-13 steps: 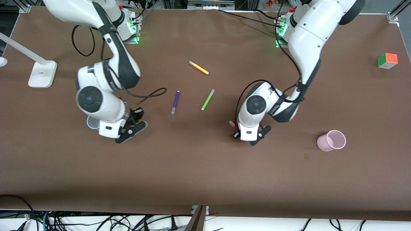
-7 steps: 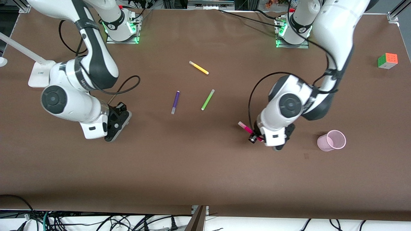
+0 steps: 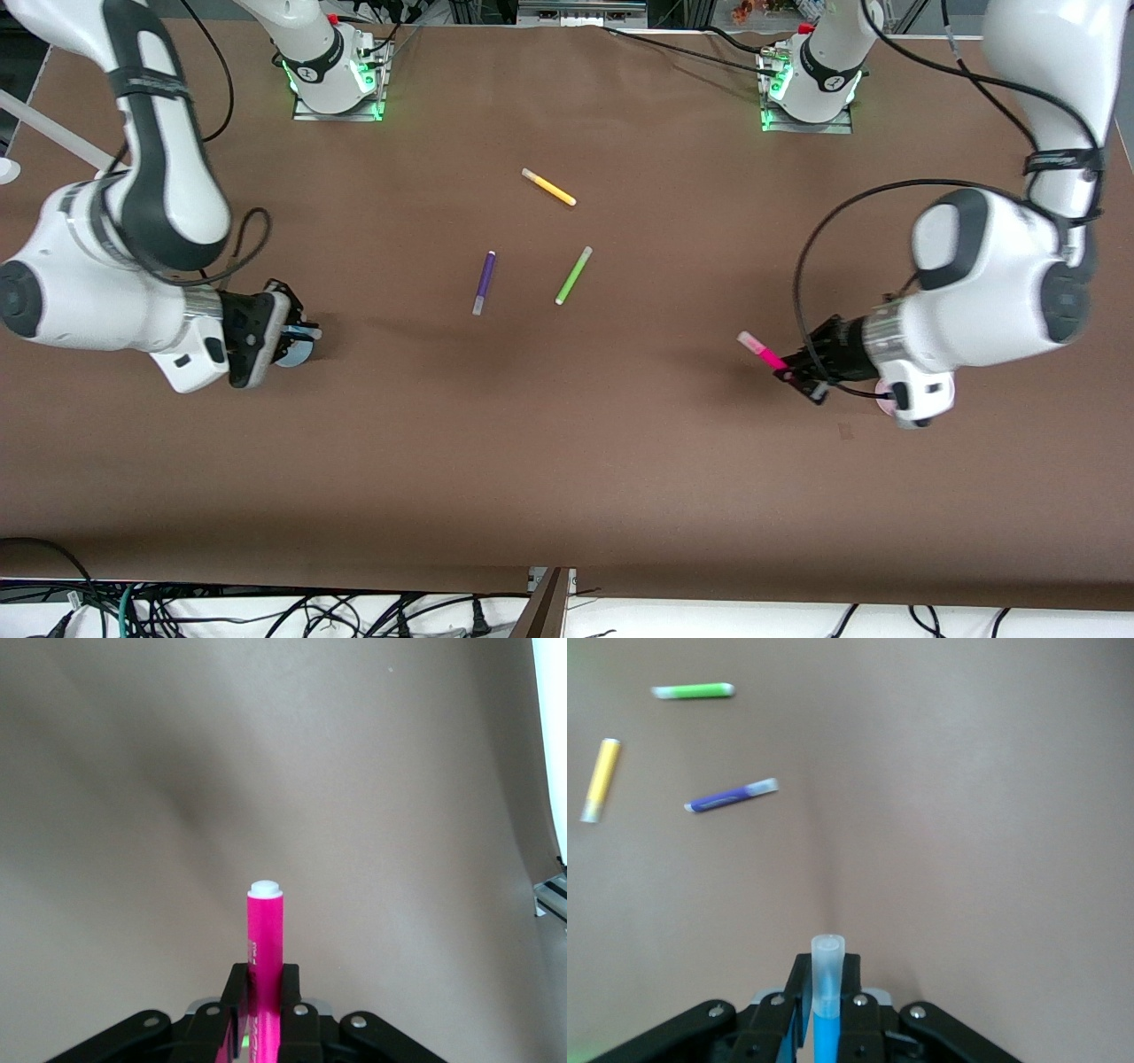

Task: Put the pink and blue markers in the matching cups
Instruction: 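Carry the pink marker to the pink cup while the right gripper carries blue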

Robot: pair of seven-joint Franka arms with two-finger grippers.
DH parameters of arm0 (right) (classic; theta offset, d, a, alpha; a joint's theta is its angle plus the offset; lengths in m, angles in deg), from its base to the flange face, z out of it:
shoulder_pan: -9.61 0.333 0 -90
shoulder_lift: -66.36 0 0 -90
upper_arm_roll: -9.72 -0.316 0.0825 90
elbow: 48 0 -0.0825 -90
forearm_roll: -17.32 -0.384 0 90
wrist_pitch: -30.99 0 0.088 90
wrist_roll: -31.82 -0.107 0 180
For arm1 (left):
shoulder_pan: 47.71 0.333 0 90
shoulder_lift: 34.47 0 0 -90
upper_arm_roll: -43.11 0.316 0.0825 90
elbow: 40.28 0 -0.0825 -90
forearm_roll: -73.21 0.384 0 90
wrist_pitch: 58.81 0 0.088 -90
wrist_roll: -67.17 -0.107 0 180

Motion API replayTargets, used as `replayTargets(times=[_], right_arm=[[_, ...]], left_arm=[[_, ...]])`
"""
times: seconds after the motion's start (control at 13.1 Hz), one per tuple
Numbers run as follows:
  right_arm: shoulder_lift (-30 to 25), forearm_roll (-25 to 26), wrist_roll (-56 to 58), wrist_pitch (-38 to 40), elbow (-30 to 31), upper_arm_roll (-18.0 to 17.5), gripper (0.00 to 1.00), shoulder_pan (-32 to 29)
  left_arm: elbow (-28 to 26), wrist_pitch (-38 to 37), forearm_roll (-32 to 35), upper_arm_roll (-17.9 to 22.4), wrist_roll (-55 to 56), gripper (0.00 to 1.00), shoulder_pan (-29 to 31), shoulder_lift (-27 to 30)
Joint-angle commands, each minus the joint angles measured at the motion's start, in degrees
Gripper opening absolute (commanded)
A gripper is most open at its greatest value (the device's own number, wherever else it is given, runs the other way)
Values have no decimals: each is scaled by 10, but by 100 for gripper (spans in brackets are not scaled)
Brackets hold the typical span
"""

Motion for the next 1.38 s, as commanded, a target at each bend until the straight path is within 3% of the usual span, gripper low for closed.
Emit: replayTargets(times=[0.0, 0.61, 1.3], right_arm=[[-7, -54, 93, 47, 5, -4, 1, -42], [40, -169, 331, 117, 5, -6, 1, -136], [91, -206, 435, 137, 6, -6, 1, -175]], left_arm=[[-10, -37, -62, -14, -77, 0, 62, 12], [-28, -115, -139, -12, -276, 0, 194, -32], [-18, -135, -139, -10, -361, 0, 287, -95]])
